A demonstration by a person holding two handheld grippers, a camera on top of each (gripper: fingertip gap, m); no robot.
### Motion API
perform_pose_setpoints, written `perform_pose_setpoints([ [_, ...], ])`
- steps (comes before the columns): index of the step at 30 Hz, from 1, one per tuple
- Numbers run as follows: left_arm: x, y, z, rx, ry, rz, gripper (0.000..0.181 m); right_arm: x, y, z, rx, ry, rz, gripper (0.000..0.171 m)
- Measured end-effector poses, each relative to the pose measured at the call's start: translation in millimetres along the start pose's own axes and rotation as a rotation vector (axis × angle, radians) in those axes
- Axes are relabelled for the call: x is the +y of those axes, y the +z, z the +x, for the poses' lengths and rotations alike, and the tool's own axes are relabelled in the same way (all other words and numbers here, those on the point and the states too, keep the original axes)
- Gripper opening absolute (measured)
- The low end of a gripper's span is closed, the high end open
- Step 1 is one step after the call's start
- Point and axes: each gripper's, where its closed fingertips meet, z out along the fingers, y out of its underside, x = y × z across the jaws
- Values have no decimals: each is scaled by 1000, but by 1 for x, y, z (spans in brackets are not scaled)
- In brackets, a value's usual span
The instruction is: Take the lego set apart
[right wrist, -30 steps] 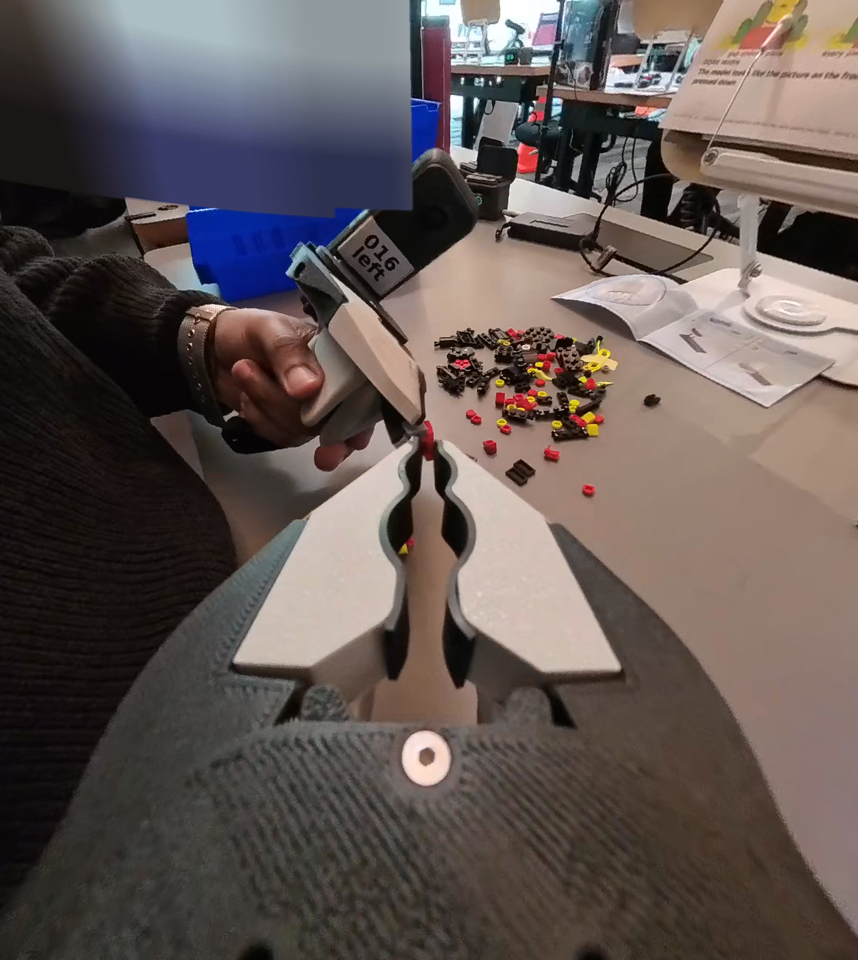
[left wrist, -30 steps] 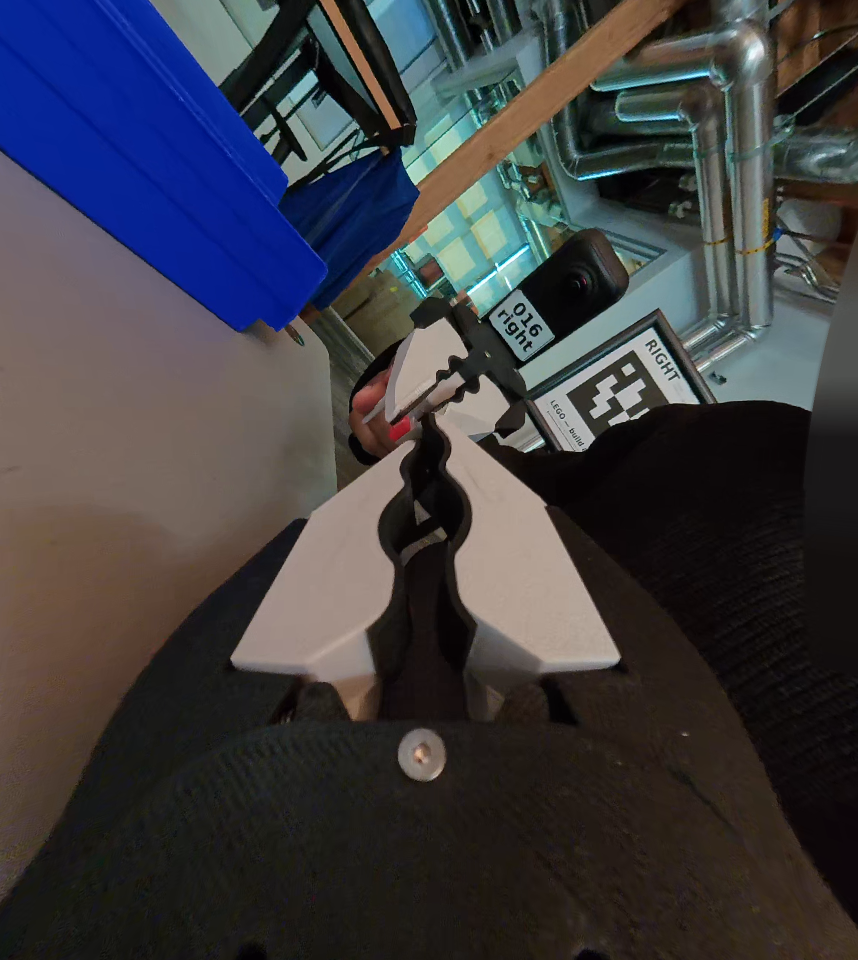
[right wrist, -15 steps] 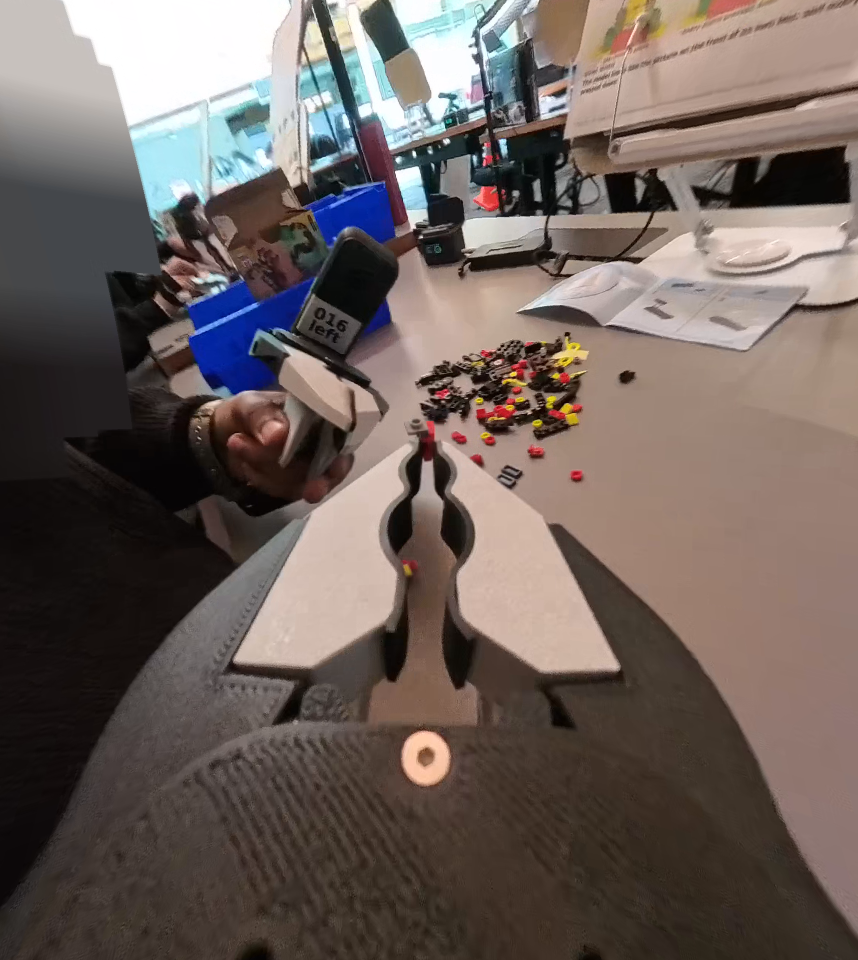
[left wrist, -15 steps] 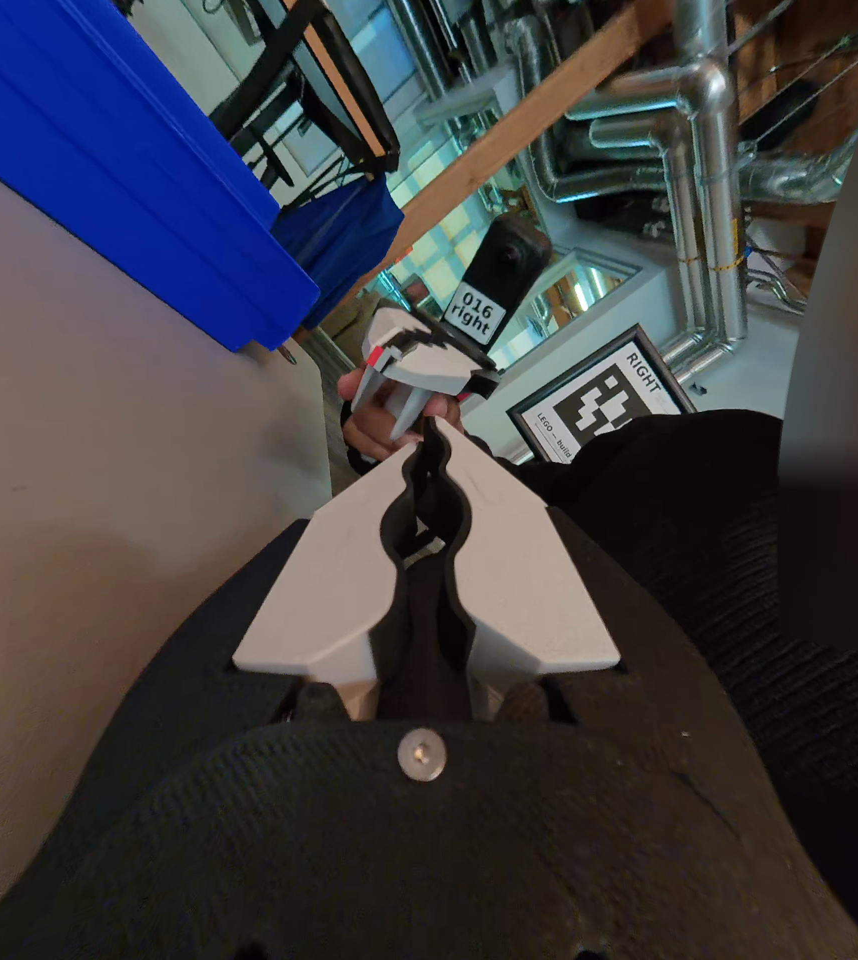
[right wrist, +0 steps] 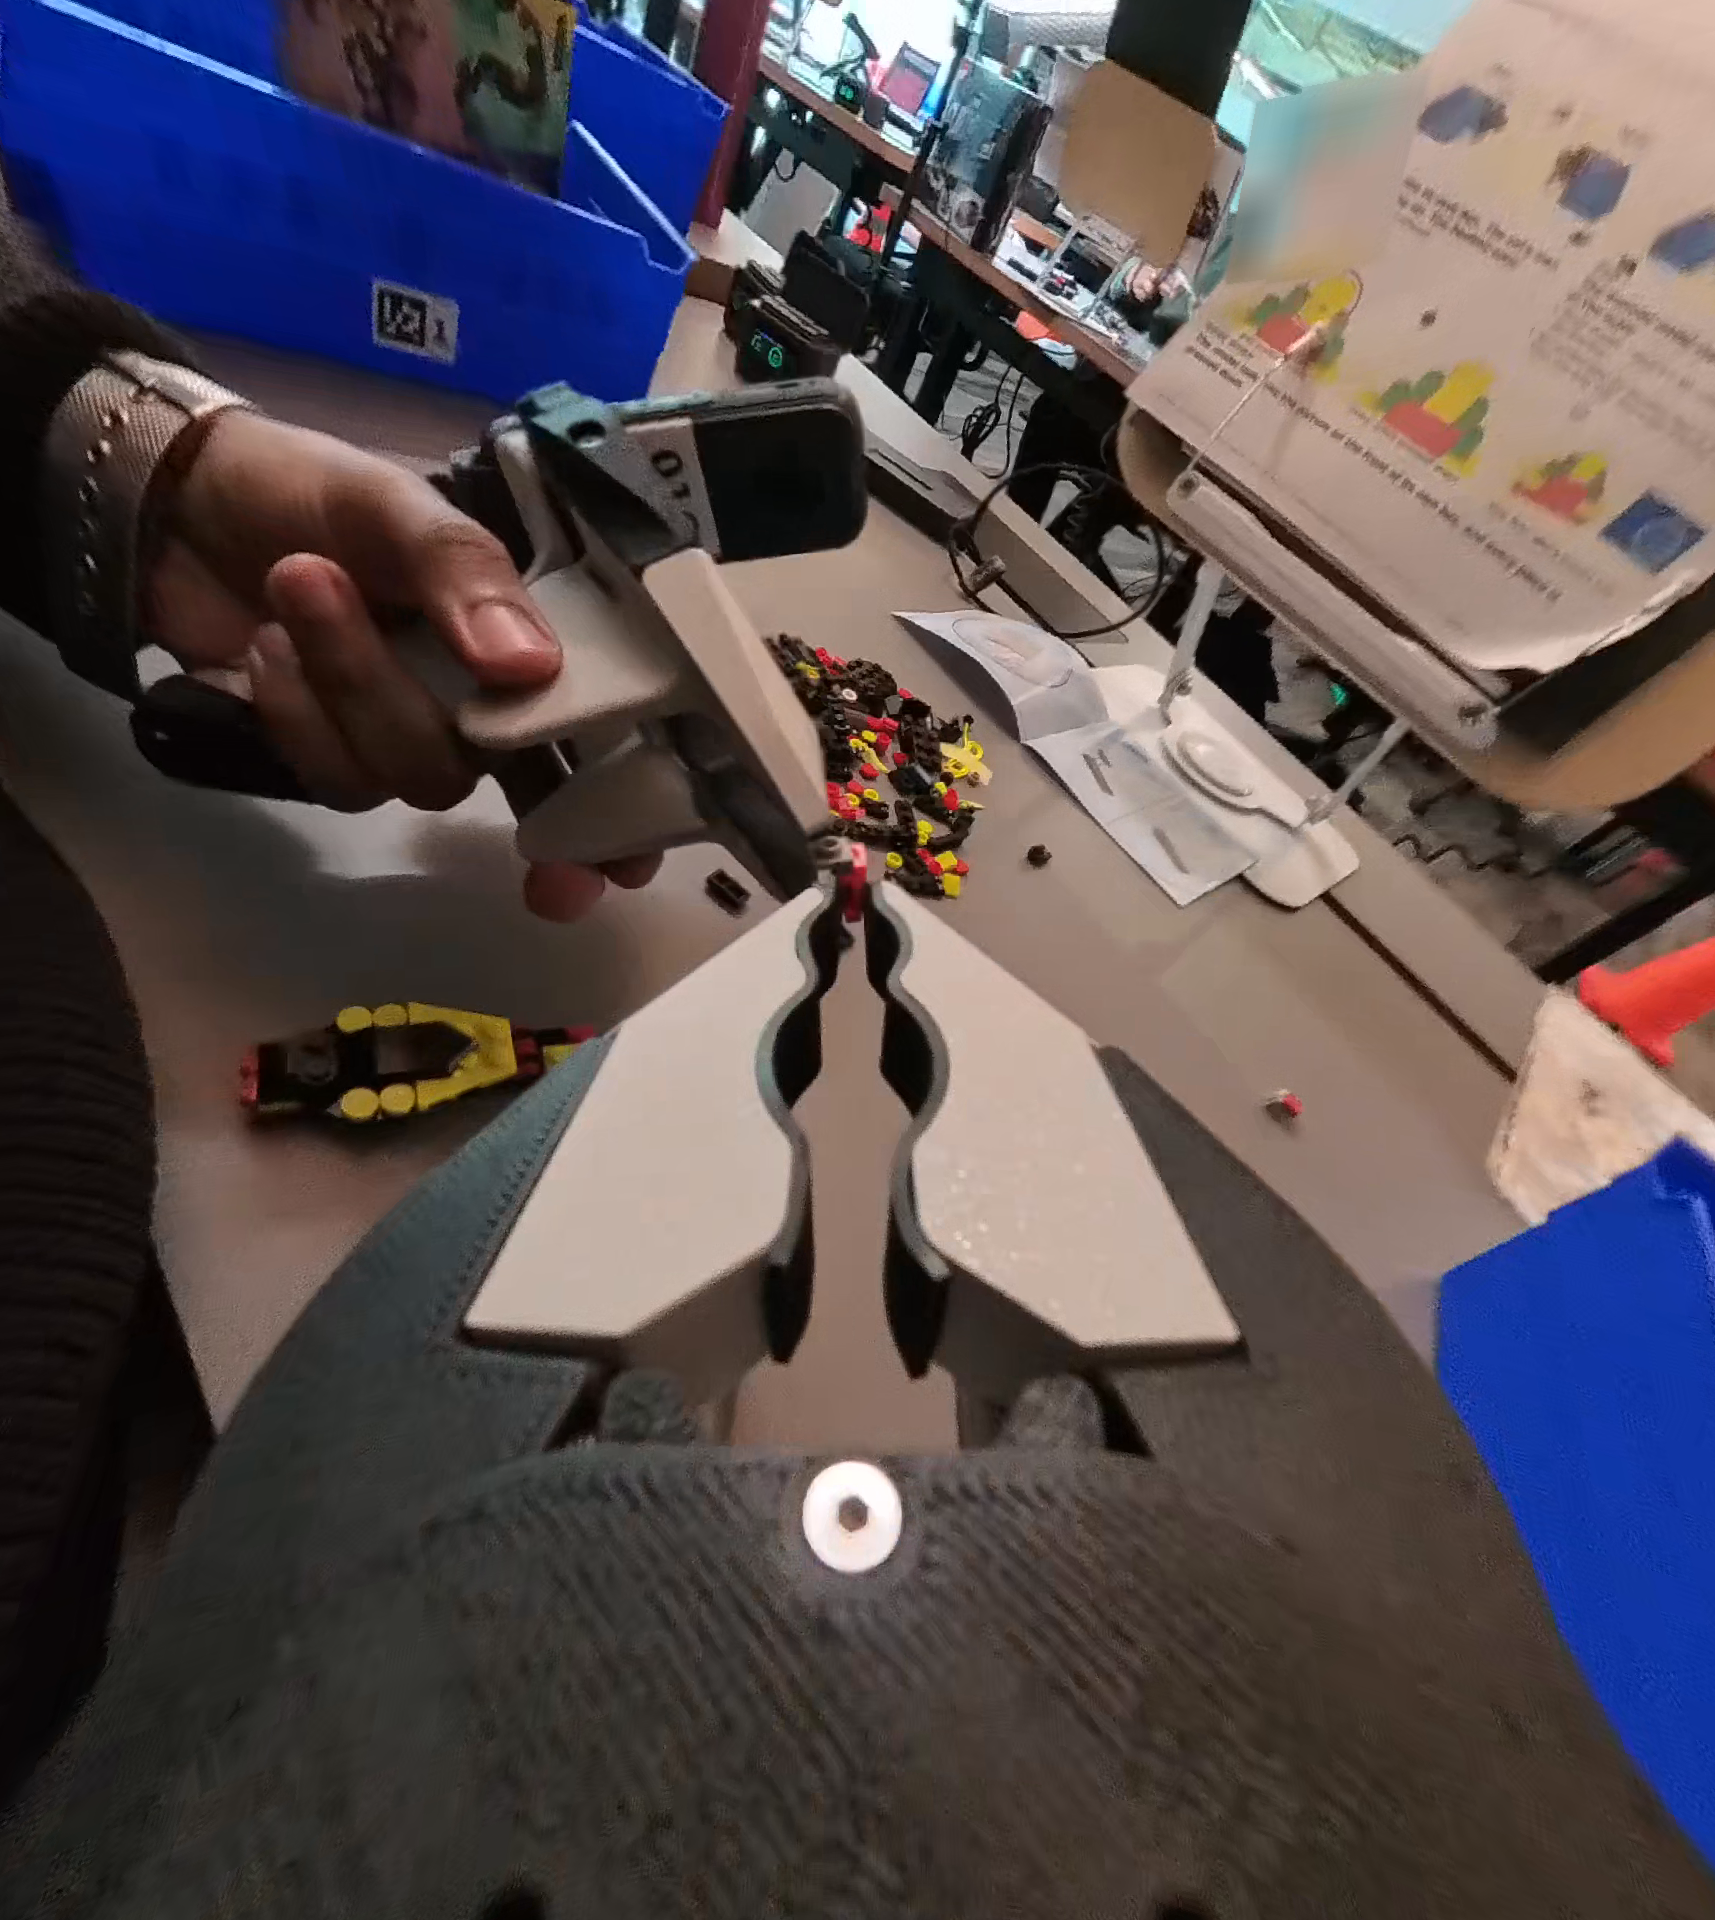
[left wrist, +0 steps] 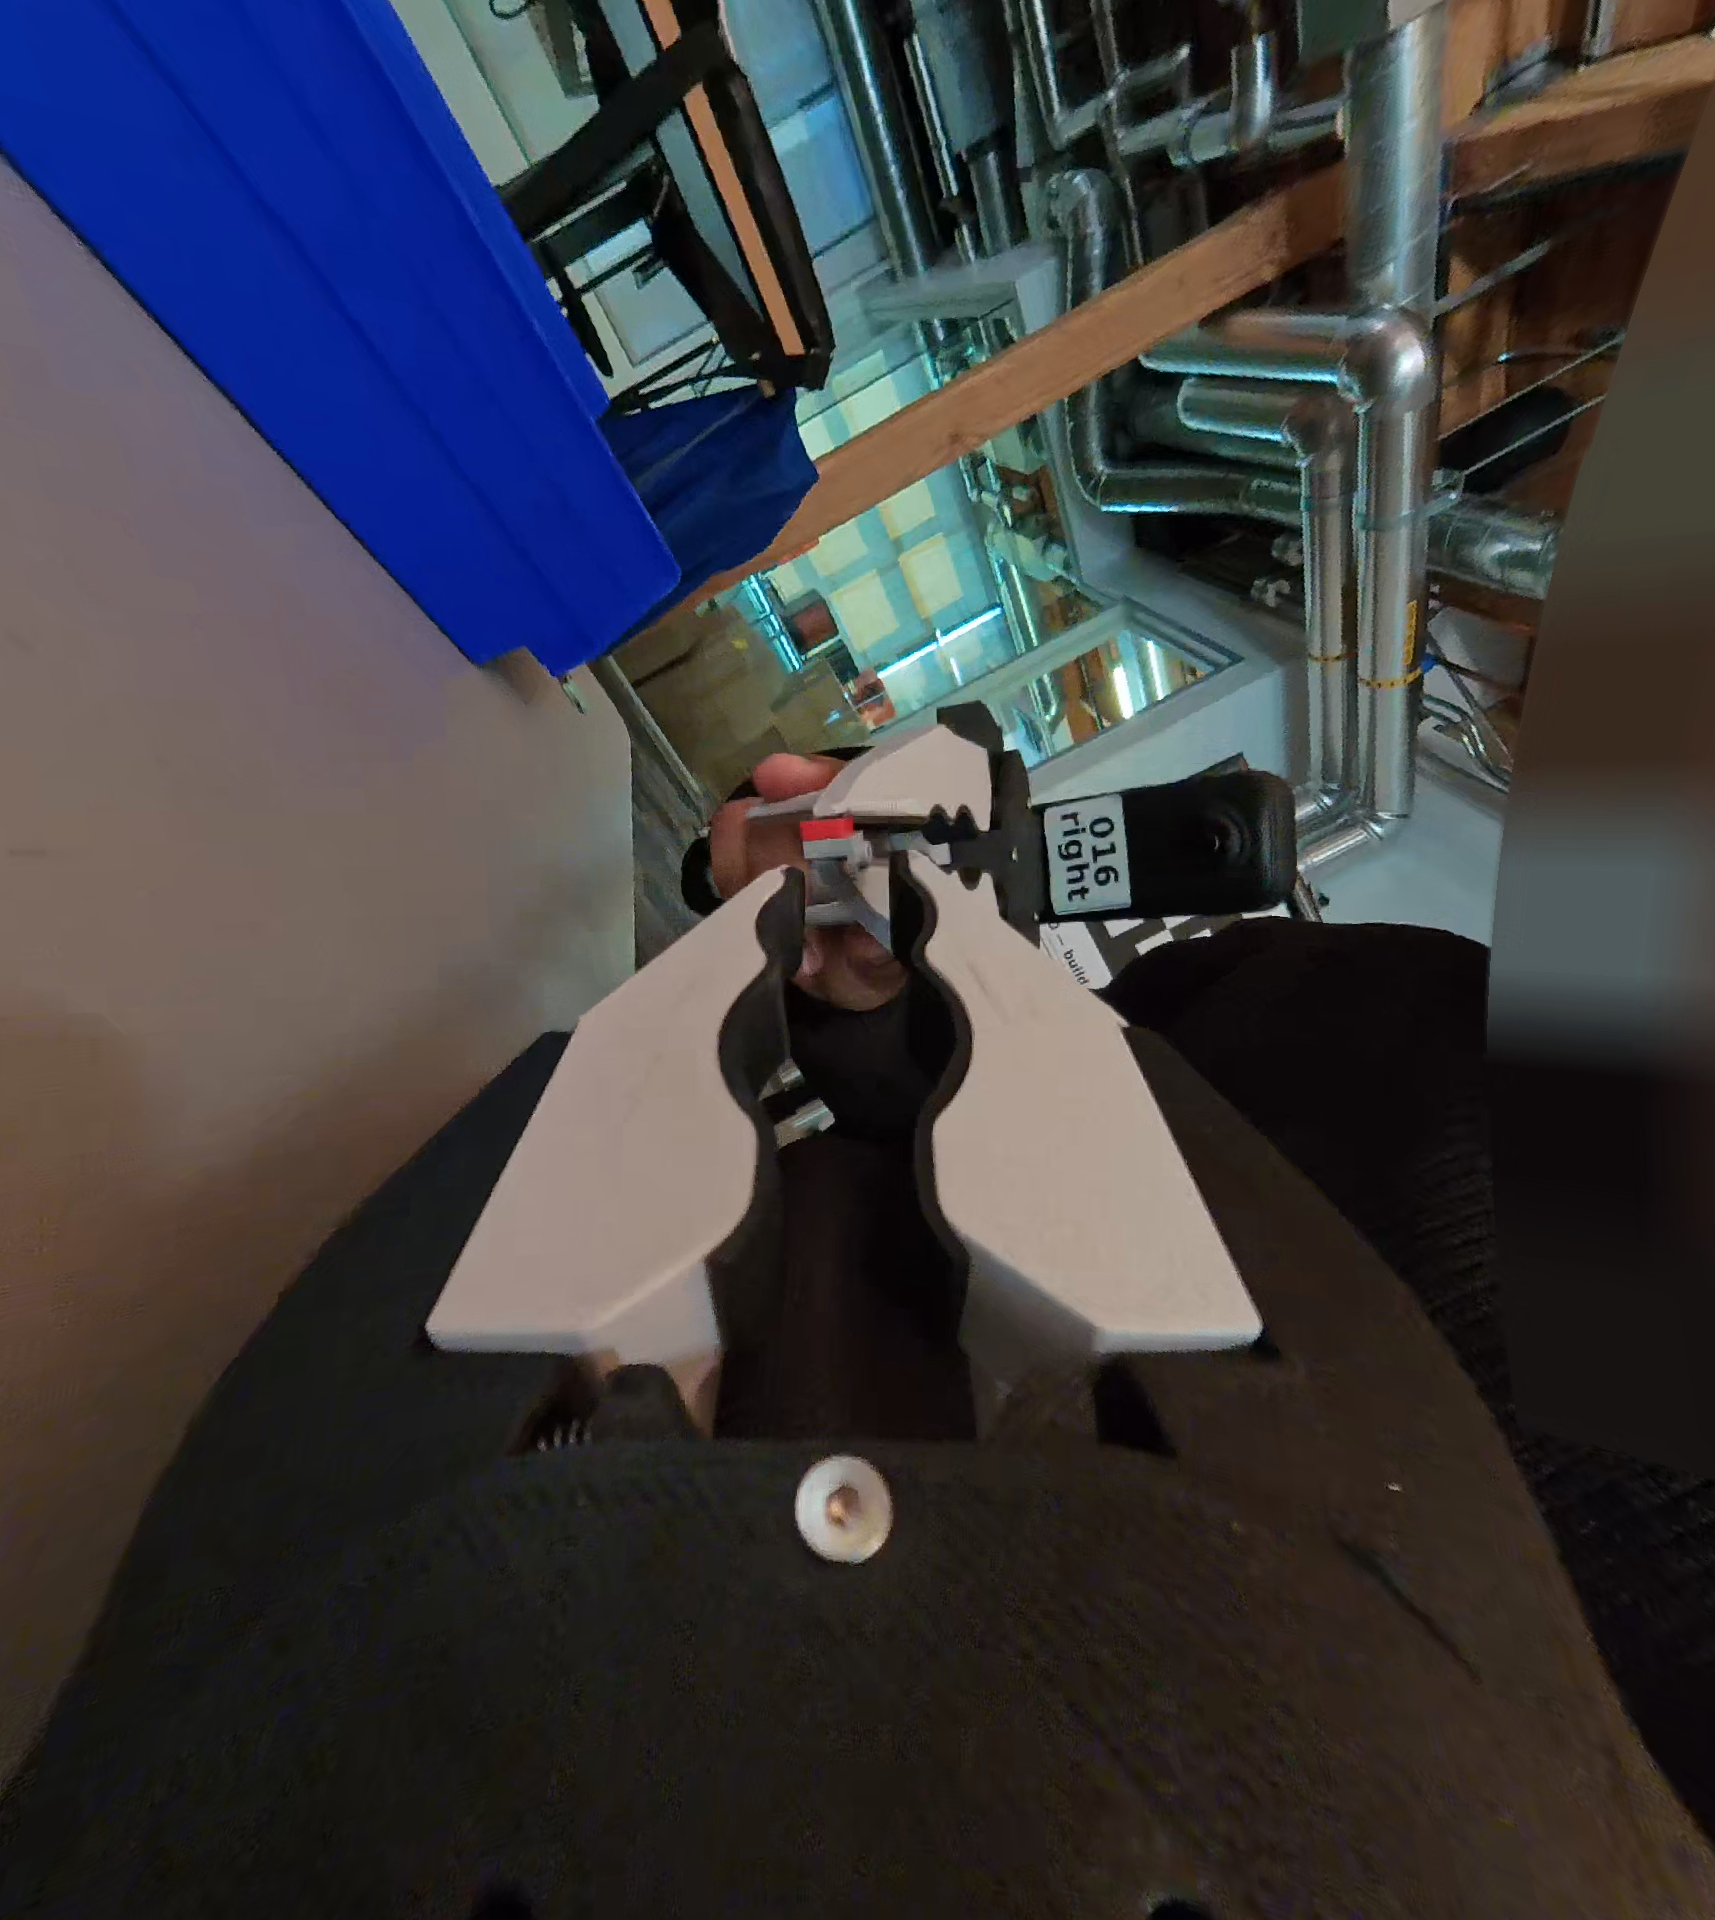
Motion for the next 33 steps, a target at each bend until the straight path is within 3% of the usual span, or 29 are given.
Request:
perform_pose_setpoints([
  [1,0,0,1,7,-4,1,16,-1,0,-1,11,-29,1,3],
  [7,-1,0,2,18,-20,14,11,-4,0,-6,39,-179,-12,3],
  [12,-4,1,5,-18,41,9,11,-9,0,-3,42,-63,3,3],
  [17,-4,-1,6,14,-2,16,10,-9,0,-5,88,-181,-24,3],
  [24,-5,-2,4,-1,11,24,21,-11,0,-3,113,-203,-26,3],
  [28,-9,-5,0,-13,6,42,39,-9,-1,1,130,-187,-39,3],
  [33,-2,-1,6,18,15,9,29,-7,0,1,109,-171,-35,3],
])
